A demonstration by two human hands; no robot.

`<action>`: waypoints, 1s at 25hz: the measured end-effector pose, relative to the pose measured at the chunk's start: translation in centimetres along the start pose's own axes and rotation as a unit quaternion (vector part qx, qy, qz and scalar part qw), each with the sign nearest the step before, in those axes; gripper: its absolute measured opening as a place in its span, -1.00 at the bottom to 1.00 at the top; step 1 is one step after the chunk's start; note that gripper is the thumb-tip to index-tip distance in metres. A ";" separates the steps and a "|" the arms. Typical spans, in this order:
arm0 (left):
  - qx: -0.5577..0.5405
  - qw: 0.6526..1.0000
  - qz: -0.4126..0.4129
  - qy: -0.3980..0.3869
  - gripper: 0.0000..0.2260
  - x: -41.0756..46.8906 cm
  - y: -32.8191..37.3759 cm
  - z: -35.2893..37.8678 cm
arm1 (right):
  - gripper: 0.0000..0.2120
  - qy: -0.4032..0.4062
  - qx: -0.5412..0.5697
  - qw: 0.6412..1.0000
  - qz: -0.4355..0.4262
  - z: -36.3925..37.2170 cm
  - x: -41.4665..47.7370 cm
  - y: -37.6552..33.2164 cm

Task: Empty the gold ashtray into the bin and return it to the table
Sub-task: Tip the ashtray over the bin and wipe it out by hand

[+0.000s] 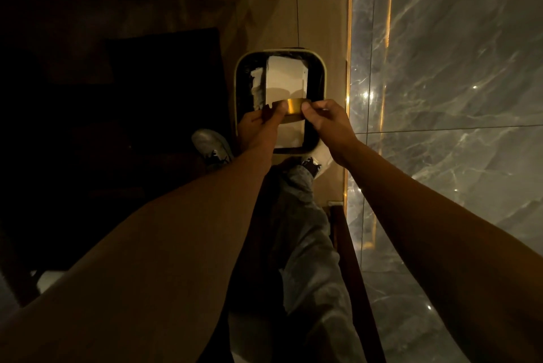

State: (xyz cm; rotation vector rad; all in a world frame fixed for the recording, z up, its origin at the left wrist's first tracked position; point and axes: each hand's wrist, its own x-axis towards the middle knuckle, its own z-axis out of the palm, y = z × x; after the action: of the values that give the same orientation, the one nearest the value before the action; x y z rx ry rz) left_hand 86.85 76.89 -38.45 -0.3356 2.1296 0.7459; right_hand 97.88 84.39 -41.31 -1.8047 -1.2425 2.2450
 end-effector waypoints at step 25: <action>0.226 0.949 0.205 -0.083 -0.15 0.5 -0.5 -0.3 | -0.72 0.021 -0.026 0.999 0.013 1.0 0.4 -0.8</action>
State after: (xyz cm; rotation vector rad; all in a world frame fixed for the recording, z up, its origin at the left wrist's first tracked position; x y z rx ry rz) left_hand 86.63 76.32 -38.90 0.4137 2.1532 0.4648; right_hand 96.54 84.59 -41.14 -1.8875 -1.2903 2.1945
